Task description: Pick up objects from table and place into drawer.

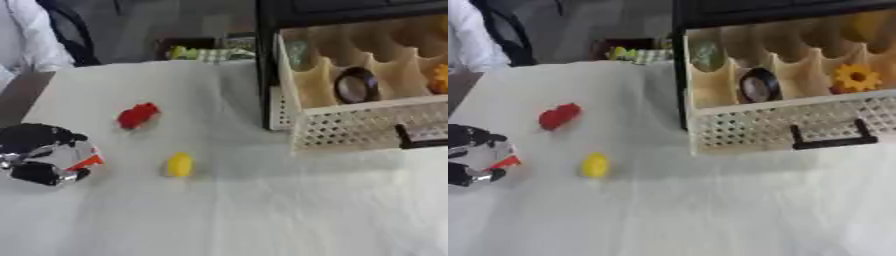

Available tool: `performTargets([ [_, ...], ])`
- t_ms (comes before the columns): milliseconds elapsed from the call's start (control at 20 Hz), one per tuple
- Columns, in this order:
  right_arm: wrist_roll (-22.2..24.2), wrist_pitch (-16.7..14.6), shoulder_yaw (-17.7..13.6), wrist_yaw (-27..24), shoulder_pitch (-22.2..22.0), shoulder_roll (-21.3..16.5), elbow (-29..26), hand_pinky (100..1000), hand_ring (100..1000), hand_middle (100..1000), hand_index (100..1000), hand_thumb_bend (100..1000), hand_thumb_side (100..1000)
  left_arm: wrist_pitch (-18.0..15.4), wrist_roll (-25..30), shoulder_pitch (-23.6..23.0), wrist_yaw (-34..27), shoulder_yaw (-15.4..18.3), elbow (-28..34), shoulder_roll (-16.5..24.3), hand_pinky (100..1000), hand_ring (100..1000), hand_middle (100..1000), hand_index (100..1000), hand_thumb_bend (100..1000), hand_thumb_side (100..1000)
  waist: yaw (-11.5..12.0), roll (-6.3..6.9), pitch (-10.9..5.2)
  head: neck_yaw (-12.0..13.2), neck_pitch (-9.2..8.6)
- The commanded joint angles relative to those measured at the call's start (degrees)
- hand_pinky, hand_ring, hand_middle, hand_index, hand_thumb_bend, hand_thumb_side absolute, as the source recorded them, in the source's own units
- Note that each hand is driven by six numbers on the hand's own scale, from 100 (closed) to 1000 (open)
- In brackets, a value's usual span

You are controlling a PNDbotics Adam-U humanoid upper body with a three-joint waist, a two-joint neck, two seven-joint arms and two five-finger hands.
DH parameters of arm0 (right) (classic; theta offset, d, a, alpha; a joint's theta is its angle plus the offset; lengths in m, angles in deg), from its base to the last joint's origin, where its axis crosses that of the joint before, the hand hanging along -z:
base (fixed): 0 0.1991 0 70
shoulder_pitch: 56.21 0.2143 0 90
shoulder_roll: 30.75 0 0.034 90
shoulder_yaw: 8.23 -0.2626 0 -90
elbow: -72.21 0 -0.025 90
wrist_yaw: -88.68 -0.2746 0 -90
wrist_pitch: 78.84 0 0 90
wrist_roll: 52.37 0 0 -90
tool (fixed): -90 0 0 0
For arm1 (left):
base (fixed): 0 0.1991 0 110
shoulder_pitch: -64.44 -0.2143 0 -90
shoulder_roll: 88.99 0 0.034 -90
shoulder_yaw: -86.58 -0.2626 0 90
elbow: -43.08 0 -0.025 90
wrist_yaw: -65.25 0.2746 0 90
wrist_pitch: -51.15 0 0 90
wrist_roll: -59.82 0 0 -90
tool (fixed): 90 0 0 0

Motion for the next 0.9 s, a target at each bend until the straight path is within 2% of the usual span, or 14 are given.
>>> performTargets([
  [50,0.23,0.01,-0.75,-0.18,0.32,-0.7,-0.64,729,708,379,779,100,1000,0.38,-0.41,1.0,0.17,1.03,-0.3,1.48,704,828,740,1000,391,1000,0.05,-0.11,-1.04,0.3,-0.72],
  [300,0.32,0.11,-0.93,-0.11,0.14,-0.49,-0.64,730,709,377,774,100,1000,1.38,-0.32,1.5,-0.23,1.91,-2.04,1.18,709,831,756,1000,359,999,-0.22,-0.04,-0.98,0.45,-0.87],
  [700,0.42,0.1,-1.19,-0.17,0.14,-0.41,-0.64,730,710,375,766,100,1000,0.84,1.99,1.97,-0.04,3.04,-5.01,0.85,726,847,779,1000,408,1000,-0.51,0.13,-0.57,0.61,-1.11],
  [900,0.12,-0.12,-1.44,-0.2,0.23,-0.45,-0.64,730,710,375,766,100,1000,0.42,2.76,1.99,0.79,3.27,-5.72,0.6,733,853,786,1000,460,1000,-0.76,0.12,-0.15,0.79,-1.25],
])
